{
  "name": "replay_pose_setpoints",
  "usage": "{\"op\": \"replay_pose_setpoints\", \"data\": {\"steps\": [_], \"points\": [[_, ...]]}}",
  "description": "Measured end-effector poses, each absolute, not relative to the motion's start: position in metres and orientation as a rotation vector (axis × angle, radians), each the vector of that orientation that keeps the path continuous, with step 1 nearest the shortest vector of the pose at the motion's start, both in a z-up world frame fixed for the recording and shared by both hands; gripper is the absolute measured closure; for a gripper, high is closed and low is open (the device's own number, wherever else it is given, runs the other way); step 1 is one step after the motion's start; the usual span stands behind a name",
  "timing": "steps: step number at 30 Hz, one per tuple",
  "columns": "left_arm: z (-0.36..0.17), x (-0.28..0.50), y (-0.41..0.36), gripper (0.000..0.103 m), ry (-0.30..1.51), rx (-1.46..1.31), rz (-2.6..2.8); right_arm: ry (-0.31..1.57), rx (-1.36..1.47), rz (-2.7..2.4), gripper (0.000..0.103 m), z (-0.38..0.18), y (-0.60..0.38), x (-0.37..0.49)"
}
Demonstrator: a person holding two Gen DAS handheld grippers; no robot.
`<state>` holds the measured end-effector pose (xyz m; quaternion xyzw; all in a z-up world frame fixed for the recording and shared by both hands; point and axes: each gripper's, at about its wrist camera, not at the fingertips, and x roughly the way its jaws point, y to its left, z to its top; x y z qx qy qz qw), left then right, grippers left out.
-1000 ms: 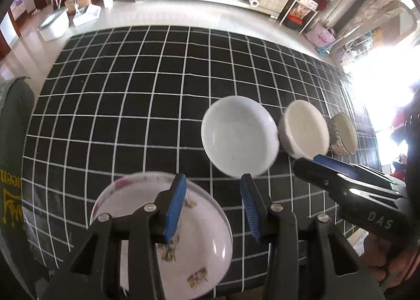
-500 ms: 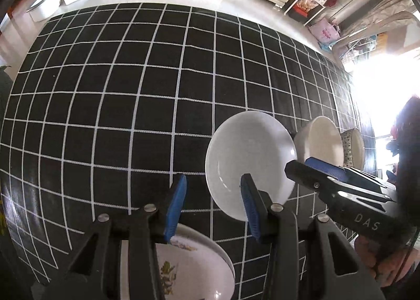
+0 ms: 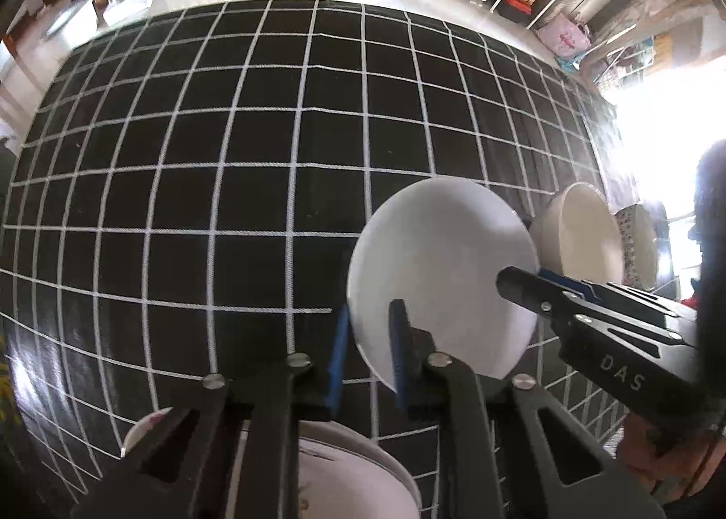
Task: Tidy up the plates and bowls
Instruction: 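Lift the white bowl with the left gripper toward the plate stack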
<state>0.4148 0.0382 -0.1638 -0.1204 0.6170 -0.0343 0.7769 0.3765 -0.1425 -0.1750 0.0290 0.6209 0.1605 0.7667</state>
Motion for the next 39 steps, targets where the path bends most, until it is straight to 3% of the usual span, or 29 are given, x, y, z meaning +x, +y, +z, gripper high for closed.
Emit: {"op": "replay_pose_setpoints", "data": {"steps": [39], "points": [[-0.164,0.328,-0.057,0.092,1.379,-0.121,-0.157,1.348,0.011,0.251,0.087,-0.164,-0.219,0.262]]}}
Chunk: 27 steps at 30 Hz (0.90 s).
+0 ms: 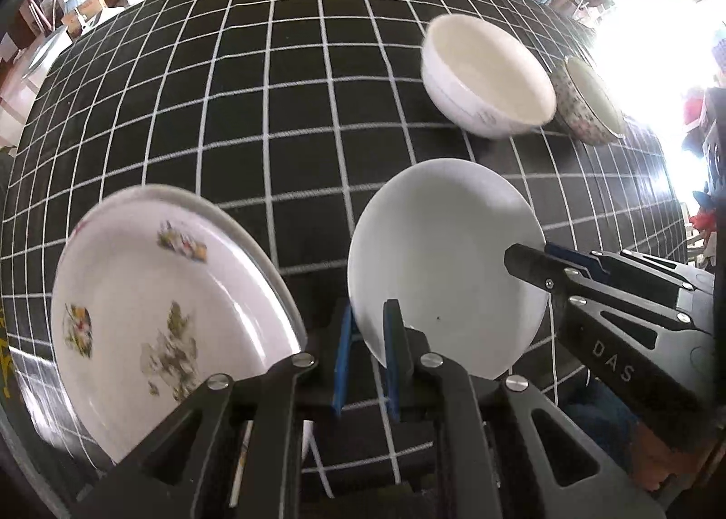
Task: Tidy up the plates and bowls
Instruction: 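Lift the white bowl with the left gripper toward the plate stack, then lower the white bowl beside the plate stack and open the left gripper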
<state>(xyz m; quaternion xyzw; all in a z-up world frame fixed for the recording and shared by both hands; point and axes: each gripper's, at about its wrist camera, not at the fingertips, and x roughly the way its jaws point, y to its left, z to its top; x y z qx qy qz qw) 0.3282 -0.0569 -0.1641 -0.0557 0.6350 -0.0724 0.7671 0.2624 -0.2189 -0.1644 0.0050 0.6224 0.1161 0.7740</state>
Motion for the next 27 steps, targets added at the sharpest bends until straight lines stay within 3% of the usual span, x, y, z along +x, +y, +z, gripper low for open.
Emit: {"op": "replay_pose_setpoints", "data": {"steps": [27], "points": [[-0.159,0.28,-0.064,0.092,1.359,-0.18,-0.157,1.337,0.047,0.235,0.087,-0.154,-0.236,0.232]]}}
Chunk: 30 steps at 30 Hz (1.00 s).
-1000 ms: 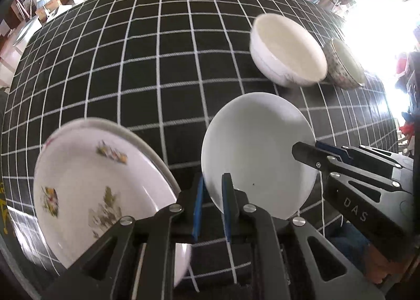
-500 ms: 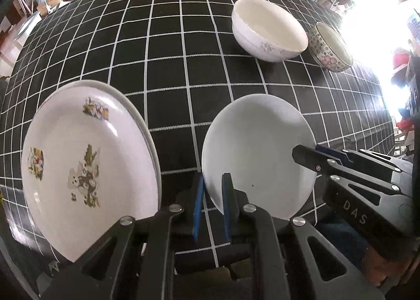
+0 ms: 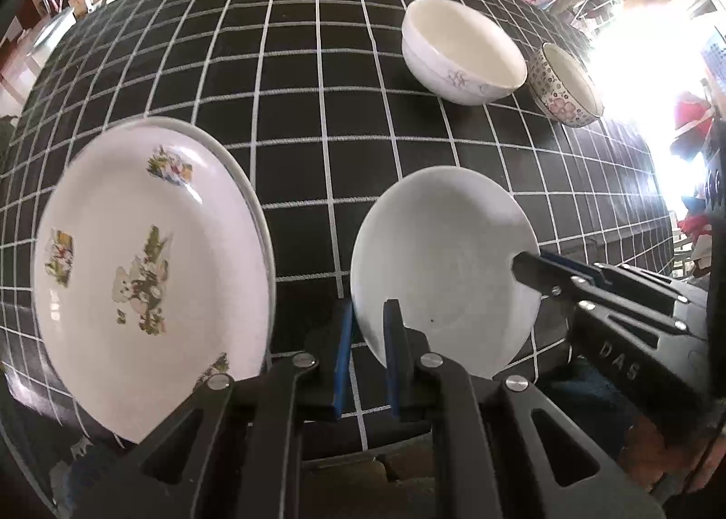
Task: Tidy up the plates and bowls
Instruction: 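Lower the white bowl beside the plate stack and open the left gripper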
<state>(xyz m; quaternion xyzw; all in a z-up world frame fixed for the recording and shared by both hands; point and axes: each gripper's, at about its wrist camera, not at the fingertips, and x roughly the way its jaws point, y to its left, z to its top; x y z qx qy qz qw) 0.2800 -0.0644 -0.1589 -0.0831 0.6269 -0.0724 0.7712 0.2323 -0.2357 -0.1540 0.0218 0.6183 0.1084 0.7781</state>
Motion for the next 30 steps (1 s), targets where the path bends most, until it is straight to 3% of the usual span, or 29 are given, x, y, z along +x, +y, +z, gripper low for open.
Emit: {"op": "replay_pose_setpoints", "data": {"steps": [17,30], "points": [[-0.087,0.283,-0.06,0.092,1.241,-0.129,-0.162,1.243,0.103,0.26,0.087,-0.089,-0.27,0.247],[-0.042,0.337,-0.067,0.092,1.194,-0.103,-0.196,1.184,0.092,0.243,0.087,-0.047,-0.278,0.301]]}}
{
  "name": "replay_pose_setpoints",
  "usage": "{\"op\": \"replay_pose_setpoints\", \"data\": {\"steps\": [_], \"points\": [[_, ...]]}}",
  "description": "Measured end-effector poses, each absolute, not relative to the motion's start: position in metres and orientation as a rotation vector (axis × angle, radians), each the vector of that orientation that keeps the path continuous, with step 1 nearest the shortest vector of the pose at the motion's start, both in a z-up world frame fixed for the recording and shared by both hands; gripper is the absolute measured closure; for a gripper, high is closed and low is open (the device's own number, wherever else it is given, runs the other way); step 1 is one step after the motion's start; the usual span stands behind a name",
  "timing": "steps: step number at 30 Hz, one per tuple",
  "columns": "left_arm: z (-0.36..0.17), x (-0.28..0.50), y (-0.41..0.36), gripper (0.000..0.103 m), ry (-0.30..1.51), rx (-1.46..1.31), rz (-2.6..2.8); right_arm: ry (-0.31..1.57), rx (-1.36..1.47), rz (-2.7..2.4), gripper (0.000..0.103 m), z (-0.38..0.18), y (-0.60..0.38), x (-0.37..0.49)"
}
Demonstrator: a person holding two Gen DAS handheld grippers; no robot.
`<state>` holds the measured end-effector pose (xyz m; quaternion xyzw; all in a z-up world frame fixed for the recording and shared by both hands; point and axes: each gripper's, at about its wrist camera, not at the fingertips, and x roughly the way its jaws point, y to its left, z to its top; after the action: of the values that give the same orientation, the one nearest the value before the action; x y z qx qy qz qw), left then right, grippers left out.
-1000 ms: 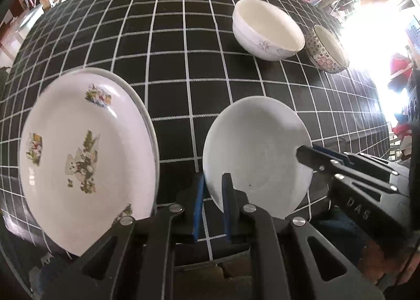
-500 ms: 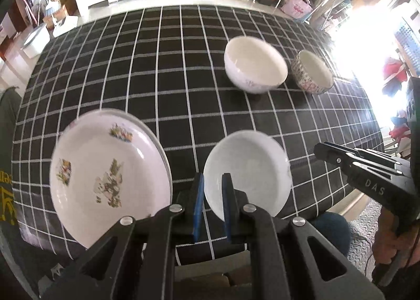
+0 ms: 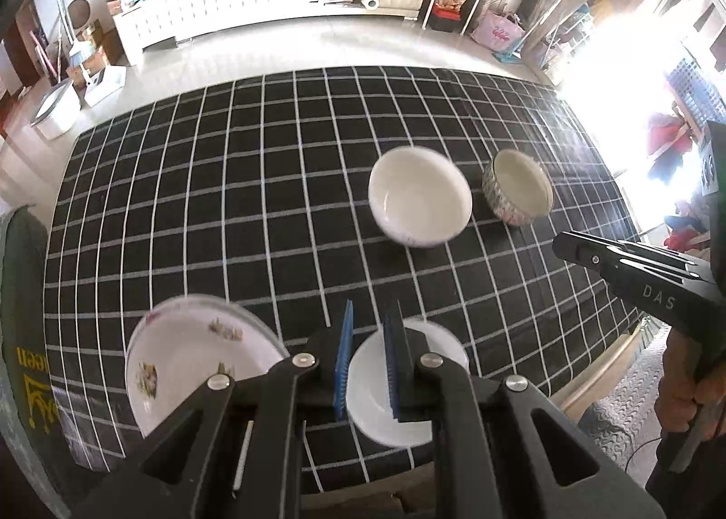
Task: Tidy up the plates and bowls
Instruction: 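Lower the white bowl beside the plate stack and open the left gripper, then grasp the rim of the cream bowl with the left gripper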
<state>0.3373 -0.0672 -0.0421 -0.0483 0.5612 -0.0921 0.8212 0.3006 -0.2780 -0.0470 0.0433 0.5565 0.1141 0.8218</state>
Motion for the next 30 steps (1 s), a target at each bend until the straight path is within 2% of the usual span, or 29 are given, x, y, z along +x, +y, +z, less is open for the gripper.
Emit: {"op": "replay_pose_setpoints", "data": {"steps": [8,17,30], "points": [[-0.063,0.398,-0.085,0.092,1.248,-0.1,-0.239,1.221,0.074,0.24,0.087,-0.065,-0.274,0.348],[-0.109,0.452,-0.097,0.092,1.339,-0.114,-0.258,1.333,0.097,0.22,0.087,-0.116,-0.275,0.39],[-0.15,0.484,-0.103,0.092,1.383,-0.094,-0.253,1.372,0.059,0.205,0.087,-0.147,-0.266,0.409]]}}
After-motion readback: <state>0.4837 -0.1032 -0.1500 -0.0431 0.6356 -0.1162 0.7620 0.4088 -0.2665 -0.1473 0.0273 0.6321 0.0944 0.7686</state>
